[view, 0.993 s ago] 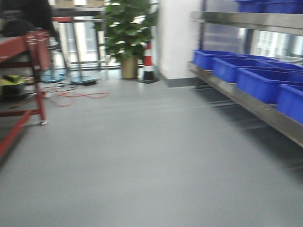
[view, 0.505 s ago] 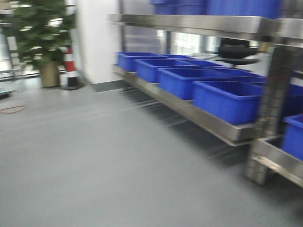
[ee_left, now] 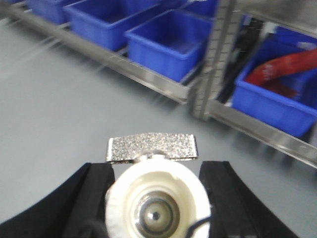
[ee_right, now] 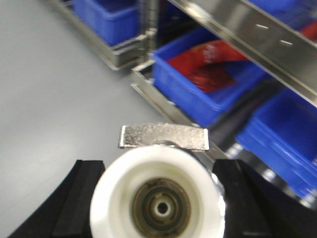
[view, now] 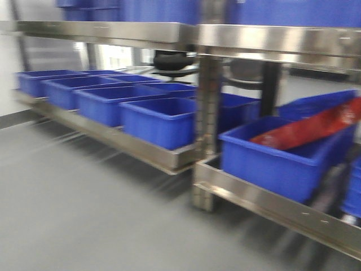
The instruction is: Place valve from conveyor to right shelf box
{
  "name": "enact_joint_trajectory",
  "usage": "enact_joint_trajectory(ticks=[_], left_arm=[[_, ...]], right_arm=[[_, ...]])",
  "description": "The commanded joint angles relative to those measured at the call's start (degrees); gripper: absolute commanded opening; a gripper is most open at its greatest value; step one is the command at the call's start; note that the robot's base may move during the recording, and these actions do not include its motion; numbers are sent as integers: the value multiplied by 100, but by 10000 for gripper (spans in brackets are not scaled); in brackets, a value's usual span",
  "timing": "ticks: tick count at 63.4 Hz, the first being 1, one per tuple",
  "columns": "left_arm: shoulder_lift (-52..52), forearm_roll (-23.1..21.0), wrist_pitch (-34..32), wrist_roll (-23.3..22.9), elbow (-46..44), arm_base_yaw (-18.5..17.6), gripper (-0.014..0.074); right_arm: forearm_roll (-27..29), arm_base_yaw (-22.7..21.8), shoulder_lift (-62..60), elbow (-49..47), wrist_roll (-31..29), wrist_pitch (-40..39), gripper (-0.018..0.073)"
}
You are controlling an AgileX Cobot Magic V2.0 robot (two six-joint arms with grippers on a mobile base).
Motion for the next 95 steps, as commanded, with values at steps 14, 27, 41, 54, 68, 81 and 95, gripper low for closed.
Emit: enact_joint_trajectory(ticks=[14,27,41,54,68,81,95], left_arm=[[-52,-66,-261,-19,-72,11,-111],[-52,-66,-261,-19,-72,11,-111],[-52,-66,-261,-19,-72,11,-111],[-52,-66,-261,-19,-72,11,-111],[-52,-66,-261,-19,-72,11,-111],[-52,-66,-261,-19,-72,11,-111],[-52,-66,-261,-19,-72,11,-111]], right_arm=[[-64,-1,-75,-93,-28,-351,-162],[-64,-1,-75,-93,-28,-351,-162],[-64,-1,-75,-93,-28,-351,-162],[-64,-1,-75,-93,-28,-351,-162],[-64,-1,-75,-93,-28,-351,-162],[-64,-1,-75,-93,-28,-351,-162],[-64,-1,-75,-93,-28,-351,-162]])
